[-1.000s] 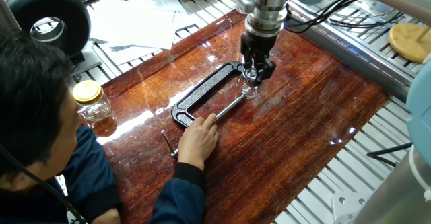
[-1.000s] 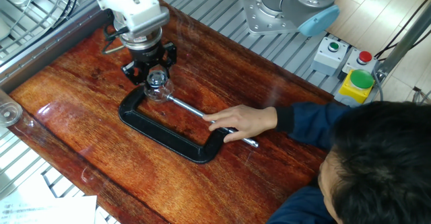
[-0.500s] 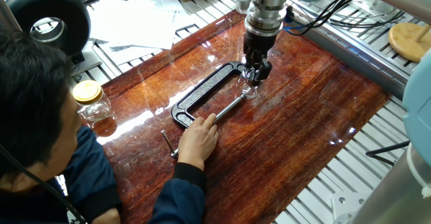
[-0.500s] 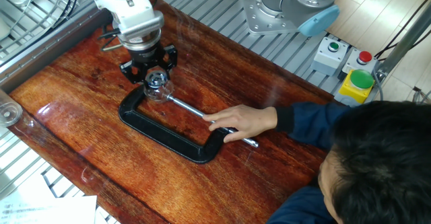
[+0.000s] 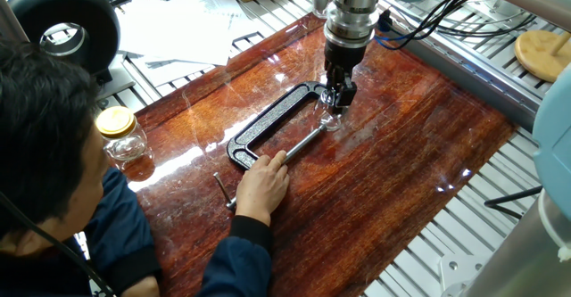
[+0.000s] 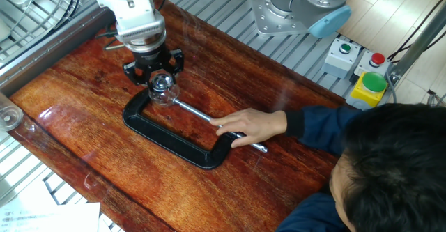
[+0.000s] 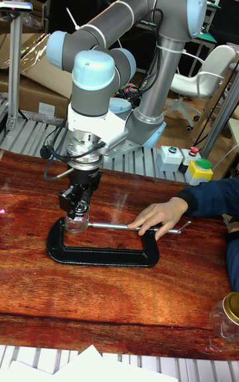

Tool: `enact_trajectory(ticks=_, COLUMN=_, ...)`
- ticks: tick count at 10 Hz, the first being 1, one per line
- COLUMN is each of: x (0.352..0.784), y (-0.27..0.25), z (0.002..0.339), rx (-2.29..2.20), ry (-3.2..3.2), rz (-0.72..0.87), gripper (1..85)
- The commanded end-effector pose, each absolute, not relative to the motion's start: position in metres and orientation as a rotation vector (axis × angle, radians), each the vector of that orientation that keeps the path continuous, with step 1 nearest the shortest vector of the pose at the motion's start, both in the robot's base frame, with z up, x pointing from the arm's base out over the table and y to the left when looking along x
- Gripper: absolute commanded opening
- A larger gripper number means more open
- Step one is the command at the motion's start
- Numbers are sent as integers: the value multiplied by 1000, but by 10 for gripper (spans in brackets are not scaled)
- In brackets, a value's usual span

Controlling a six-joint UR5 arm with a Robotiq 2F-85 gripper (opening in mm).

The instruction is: Screw the lid onto the jar

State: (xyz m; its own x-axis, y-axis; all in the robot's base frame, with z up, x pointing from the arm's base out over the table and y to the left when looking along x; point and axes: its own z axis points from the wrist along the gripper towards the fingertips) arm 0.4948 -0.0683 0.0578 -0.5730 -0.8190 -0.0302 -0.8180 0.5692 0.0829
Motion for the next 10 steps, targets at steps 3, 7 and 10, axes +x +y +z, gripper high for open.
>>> enact_trajectory(ticks=3, x=502, y=-64, z=59, rx=1287, ry=-2878, rz=-150, gripper=427)
enact_trajectory(ticks=7, x=501, y=-65, z=60, rx=1114, ry=-2941, rz=-146, gripper=430)
enact_trajectory(ticks=10, x=501, y=-66, z=59, rx=1002, ry=-2977, rz=-145, gripper=430)
